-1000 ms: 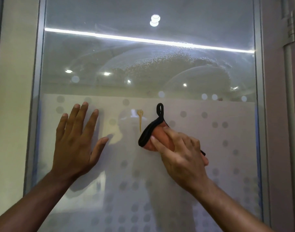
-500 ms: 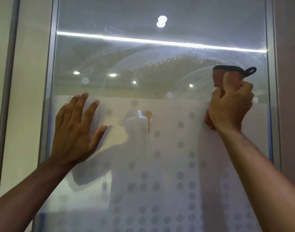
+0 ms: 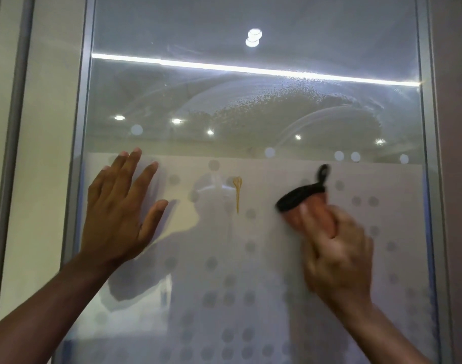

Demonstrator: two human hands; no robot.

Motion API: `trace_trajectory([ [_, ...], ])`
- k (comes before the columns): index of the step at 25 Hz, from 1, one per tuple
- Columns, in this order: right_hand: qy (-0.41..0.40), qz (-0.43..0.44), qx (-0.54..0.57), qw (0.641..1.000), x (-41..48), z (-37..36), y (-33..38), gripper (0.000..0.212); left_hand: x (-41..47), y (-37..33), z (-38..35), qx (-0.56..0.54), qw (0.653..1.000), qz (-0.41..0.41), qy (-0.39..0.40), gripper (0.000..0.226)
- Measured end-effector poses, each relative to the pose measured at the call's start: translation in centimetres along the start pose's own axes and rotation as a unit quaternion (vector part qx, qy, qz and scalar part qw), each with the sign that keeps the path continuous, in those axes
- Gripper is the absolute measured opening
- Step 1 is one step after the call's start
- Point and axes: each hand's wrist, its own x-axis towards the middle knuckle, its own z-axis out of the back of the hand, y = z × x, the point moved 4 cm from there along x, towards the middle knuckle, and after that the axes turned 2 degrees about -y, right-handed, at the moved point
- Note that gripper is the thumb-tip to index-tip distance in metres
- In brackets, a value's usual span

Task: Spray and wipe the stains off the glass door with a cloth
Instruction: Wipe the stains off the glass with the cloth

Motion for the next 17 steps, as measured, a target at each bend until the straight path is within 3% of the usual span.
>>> trace_trajectory([
  [3, -0.039, -0.188, -0.002, 0.981, 4.0, 0.2, -4.2, 0.057, -0.1, 0.0, -0.1, -0.001, 1.000, -0.001, 0.001, 0.078],
  [9, -0.095, -0.304, 0.024, 0.948, 10.9, -1.7, -3.1, 0.044, -0.1, 0.1, -0.4, 0.005, 1.000, 0.004, 0.018, 0.081],
  [12, -0.093, -0.254, 0.024, 0.962, 13.4, -3.0, 1.4, 0.048, -0.1, 0.2, -0.5, 0.007, 1.000, -0.001, 0.014, 0.080],
  [17, -0.034, -0.020, 0.077, 0.996, 17.2, -4.9, 8.8, 0.052, -0.1, 0.3, -0.7, -0.005, 1.000, -0.010, 0.009, 0.082],
])
